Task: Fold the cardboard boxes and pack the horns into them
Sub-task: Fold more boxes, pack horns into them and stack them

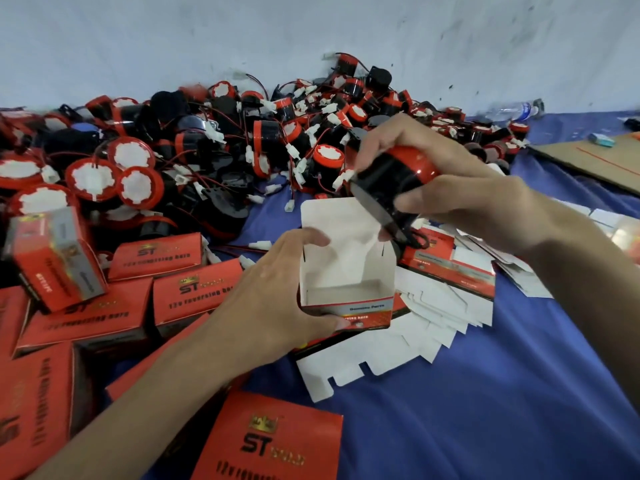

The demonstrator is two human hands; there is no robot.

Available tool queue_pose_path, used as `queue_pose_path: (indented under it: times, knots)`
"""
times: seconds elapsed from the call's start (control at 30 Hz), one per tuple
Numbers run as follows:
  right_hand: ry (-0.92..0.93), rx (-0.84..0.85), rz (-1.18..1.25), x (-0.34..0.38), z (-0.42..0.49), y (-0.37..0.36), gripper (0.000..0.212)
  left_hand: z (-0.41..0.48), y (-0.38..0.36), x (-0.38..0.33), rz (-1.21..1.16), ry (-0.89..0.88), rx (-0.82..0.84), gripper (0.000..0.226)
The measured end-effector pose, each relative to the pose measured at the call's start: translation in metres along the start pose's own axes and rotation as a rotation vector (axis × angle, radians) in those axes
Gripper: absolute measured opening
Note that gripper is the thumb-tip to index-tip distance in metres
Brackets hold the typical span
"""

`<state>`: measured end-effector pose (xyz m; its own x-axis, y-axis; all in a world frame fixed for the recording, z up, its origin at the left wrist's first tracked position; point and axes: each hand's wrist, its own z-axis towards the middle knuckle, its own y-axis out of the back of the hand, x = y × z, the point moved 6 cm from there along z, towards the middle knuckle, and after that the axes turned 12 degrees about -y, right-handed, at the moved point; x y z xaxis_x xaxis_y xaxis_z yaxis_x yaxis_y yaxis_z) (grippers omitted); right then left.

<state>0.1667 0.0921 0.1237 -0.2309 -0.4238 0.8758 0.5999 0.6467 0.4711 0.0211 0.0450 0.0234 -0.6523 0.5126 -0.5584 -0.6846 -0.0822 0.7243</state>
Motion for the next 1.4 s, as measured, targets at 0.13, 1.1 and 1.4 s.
queue_pose_path:
  times: [0.13, 1.1, 1.4]
  knots:
    - [0.159, -0.121, -0.578, 0.01, 0.0, -0.025, 0.058, 0.004, -0.004, 0.003, -0.056, 0.006, 0.015, 0.076]
    - [-0.098, -0.085, -1.162, -0.035, -0.028, -0.022, 0.056, 0.0, -0.001, -0.005, 0.047, 0.123, 0.013, 0.046]
    - [-0.332, -0.056, -1.351, -0.03, -0.024, 0.016, 0.051, 0.0, -0.002, -0.003, 0.032, 0.148, 0.026, 0.047]
